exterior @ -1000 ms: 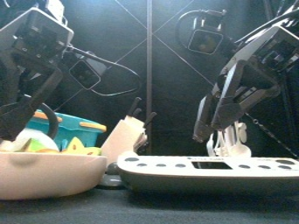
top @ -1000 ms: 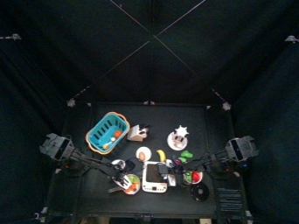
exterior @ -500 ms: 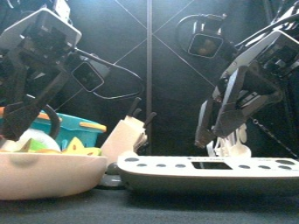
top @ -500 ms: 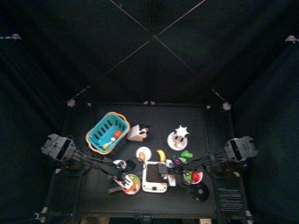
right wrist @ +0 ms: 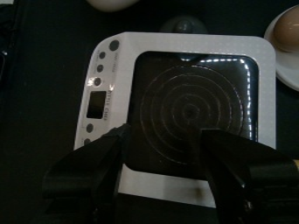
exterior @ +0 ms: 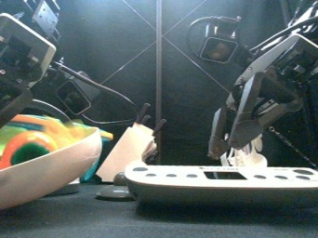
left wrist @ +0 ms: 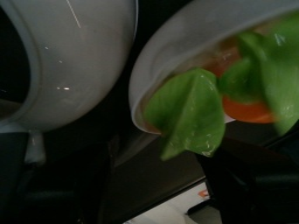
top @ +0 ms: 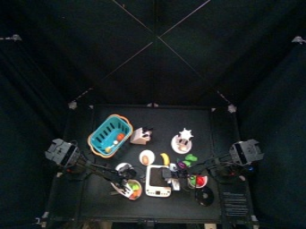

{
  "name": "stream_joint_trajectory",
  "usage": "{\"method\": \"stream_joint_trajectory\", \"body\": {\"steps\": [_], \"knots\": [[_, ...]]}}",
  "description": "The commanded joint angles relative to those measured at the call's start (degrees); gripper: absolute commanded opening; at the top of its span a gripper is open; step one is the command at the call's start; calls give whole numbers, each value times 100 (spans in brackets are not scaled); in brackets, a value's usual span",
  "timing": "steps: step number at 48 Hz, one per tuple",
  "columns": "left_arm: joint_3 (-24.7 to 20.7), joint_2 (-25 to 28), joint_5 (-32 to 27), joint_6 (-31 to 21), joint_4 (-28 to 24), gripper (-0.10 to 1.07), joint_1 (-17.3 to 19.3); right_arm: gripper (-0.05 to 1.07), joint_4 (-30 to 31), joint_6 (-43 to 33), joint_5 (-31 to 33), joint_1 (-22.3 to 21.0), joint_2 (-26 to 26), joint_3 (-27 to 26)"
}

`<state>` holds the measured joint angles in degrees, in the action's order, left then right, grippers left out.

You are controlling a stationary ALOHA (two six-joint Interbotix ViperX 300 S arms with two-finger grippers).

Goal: Grab pan

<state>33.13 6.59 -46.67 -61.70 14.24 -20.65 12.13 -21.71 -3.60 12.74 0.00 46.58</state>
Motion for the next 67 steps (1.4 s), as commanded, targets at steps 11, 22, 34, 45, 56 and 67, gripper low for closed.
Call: {"method": "stream_joint_trajectory", "body": {"steps": [11,22,34,45,56,67], "knots": [[-141,-123,88,-9,-308,96,35,89,0,9,-18,0,-26,-105],[-396,-220,97,-18,-615,96,88,89,0,9,-18,0,9,-123],[-448,-290,35,-9,-861,96,202,89,0,9,-18,9,0,-105],[-202,-264,35,-9,-940,96,343,89,0,18,-18,9,0,-105],[-185,-211,44,-26,-984,96,343,89,0,9,-18,9,0,-114],[-246,0,44,0,-984,90,352,89,-9,18,-18,9,0,-105]]}}
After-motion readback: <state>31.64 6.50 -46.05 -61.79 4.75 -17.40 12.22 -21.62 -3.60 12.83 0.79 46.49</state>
